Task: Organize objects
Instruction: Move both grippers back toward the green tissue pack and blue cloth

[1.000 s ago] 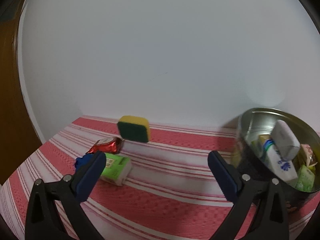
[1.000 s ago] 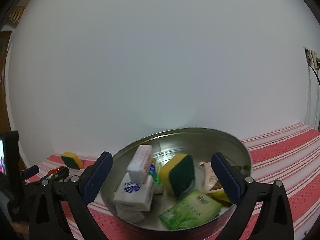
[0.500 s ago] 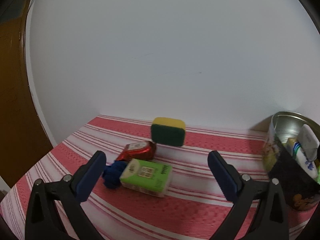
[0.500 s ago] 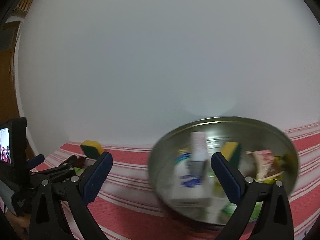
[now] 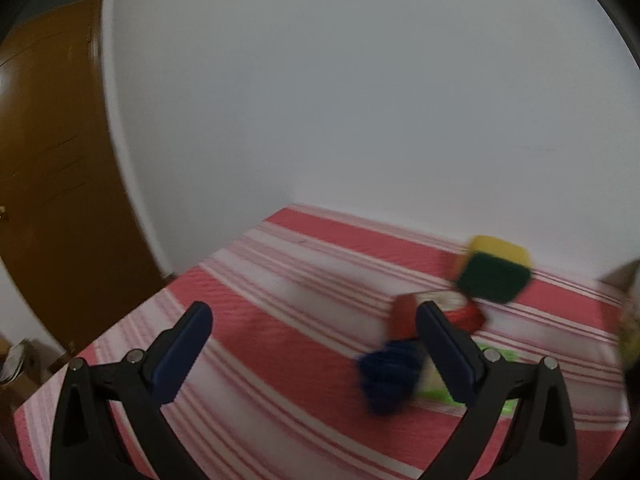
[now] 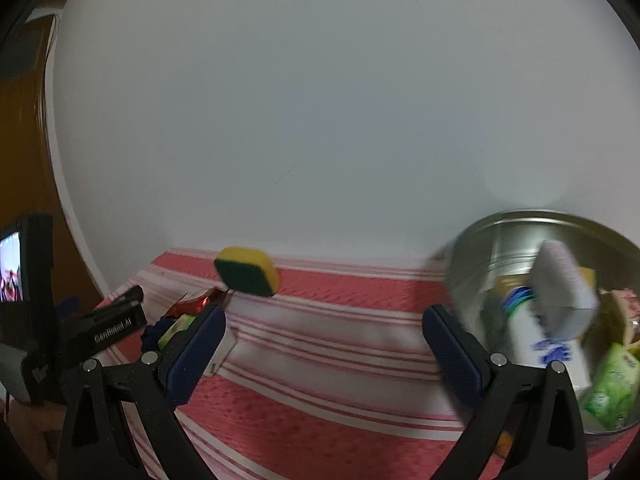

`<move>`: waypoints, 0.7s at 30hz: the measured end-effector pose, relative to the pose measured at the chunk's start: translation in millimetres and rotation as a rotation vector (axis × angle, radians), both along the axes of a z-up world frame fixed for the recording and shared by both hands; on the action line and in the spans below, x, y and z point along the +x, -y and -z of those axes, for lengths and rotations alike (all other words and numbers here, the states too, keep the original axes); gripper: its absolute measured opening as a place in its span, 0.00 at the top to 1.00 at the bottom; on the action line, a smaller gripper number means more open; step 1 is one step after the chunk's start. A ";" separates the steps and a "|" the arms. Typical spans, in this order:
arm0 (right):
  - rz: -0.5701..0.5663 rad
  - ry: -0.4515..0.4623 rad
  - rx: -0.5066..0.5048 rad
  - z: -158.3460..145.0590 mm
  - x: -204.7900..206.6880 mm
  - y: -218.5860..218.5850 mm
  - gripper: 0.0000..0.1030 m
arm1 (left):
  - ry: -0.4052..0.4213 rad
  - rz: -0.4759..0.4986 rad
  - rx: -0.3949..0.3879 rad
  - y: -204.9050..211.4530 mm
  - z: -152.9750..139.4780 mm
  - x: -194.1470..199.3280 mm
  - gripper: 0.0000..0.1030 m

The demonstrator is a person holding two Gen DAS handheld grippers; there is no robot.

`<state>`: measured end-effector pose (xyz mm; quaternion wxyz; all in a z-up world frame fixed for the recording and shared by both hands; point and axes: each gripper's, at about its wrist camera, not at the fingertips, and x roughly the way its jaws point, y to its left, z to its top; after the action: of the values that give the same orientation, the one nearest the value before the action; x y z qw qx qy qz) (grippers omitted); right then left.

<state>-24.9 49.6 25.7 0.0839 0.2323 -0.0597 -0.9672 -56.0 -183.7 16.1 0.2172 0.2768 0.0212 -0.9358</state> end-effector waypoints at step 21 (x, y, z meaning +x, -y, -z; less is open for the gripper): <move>-0.421 0.372 0.154 47.4 -91.2 126.8 0.03 | 0.084 -0.094 0.059 58.0 0.5 -3.2 0.00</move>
<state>-116.1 -77.2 -21.7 0.2526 0.4184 0.0490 -0.8710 -59.2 -241.7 15.6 0.2534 0.3207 0.0525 -0.9111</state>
